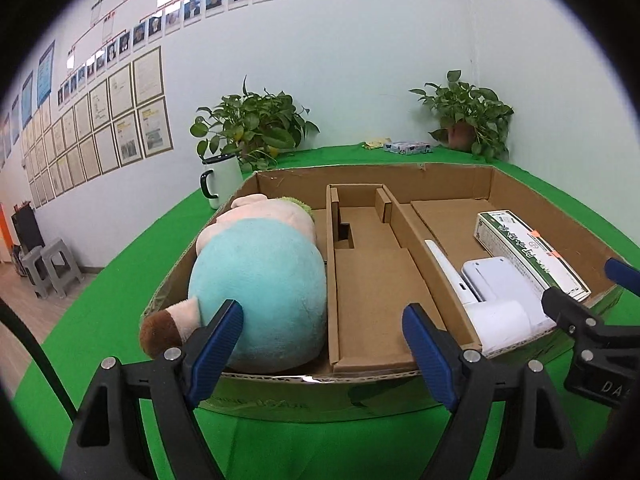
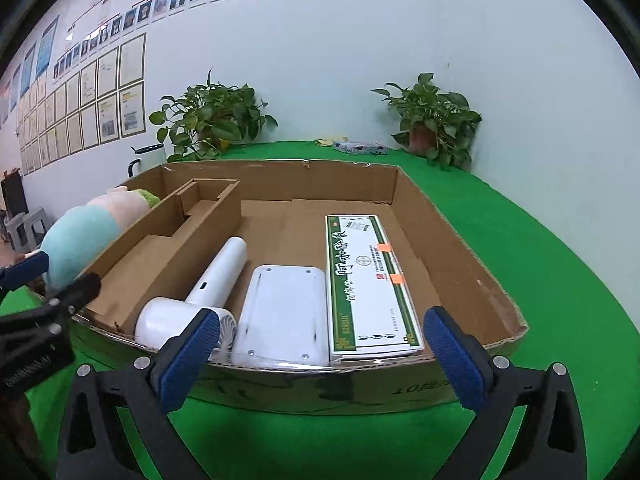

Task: Organize objects

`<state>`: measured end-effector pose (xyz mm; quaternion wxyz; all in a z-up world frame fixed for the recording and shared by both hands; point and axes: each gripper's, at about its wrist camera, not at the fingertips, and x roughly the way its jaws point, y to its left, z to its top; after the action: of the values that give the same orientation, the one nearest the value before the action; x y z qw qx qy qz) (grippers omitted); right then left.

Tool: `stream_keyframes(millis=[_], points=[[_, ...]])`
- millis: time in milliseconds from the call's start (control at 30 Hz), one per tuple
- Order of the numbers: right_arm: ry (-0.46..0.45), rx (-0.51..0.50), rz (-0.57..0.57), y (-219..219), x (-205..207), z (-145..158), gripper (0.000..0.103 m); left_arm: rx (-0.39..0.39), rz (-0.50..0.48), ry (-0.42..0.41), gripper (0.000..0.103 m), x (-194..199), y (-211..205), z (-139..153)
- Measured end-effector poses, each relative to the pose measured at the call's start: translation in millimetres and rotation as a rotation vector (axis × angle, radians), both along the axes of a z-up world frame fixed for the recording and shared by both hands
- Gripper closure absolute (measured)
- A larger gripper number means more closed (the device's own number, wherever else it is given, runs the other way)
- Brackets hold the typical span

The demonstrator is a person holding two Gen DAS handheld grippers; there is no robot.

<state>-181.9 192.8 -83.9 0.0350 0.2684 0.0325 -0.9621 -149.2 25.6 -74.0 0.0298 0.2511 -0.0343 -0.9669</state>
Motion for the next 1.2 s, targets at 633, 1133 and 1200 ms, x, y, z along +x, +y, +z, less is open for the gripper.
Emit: stream_keyframes(millis=[633, 1133, 1200], points=[[-0.002, -0.001, 0.002, -2.0, 0.5, -2.9, 0.000, 0.045, 0.027, -0.043, 0.000, -3.4, -9.6, -5.6], [-0.002, -0.001, 0.001, -2.6, 1.0, -2.9, 0.000, 0.045, 0.026, -0.044, 0.000, -3.2, -9.8, -5.5], [-0.002, -0.001, 0.001, -2.6, 1.0, -2.9, 0.000, 0.045, 0.026, -0.044, 0.000, -3.1, -9.5, -5.5]])
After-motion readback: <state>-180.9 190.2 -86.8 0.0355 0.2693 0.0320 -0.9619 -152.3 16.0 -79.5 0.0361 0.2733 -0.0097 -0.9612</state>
